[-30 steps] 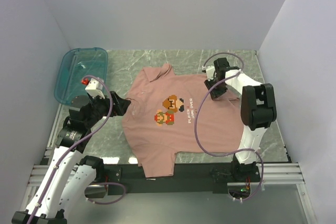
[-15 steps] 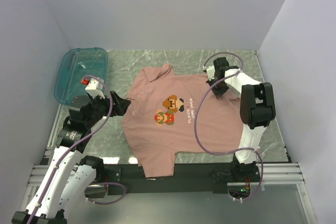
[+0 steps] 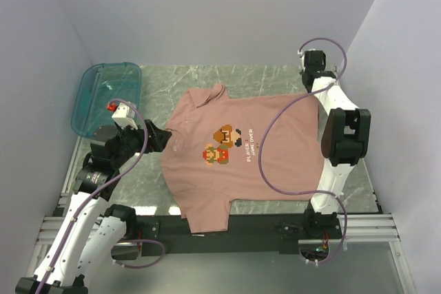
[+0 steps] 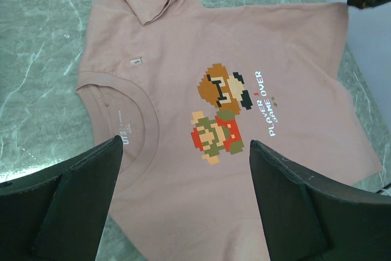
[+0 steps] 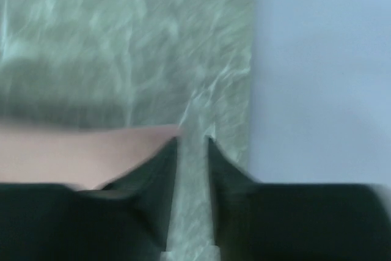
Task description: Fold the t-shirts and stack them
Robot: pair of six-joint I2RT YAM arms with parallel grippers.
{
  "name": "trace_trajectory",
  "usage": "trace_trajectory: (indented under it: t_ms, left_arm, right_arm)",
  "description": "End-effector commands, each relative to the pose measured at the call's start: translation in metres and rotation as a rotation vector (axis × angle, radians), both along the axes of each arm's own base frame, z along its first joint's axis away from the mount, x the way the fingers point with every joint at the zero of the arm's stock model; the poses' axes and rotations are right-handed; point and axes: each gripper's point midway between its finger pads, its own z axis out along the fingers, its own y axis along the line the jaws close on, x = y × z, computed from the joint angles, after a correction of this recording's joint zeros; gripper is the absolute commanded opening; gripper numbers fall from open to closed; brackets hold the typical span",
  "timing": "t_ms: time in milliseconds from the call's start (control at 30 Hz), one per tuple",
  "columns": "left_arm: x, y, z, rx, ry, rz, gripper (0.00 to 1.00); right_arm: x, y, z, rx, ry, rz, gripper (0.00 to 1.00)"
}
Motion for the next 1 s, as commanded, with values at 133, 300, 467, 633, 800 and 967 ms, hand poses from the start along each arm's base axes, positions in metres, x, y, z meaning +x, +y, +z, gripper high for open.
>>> trace_trajectory:
  t_ms: [133,300,467,633,800,967]
  left_arm:
    - [0.005,0.002,0.008,0.01,-0.042,0.008,0.9]
    - [0.006,-0.001,0.007,0.007,-0.036,-0.008,0.9]
    - [0.017,-0.012,-0.005,-0.008,0.011,-0.062,0.88]
    - [0.066,-0.039,-0.021,-0.029,0.117,-0.162,0.78]
    - [0.135,-0.049,-0.052,0.069,0.245,-0.184,0.67]
    - [0.2,-0.061,-0.101,0.177,0.385,-0.174,0.57]
  right_arm:
    - [0.02,-0.013,0.026,-0.044,-0.136,-0.096,0.56]
    - [-0.004,0.016,0.031,0.143,-0.09,0.068,0.63]
    - [-0.077,0.129,0.023,0.608,0.124,0.529,0.63]
    - [-0.153,0.197,0.047,0.928,0.165,0.814,0.63]
    - [-0.182,0.2,0.047,0.929,0.138,0.854,0.63]
    - [-0.183,0.192,0.046,0.958,0.133,0.838,0.63]
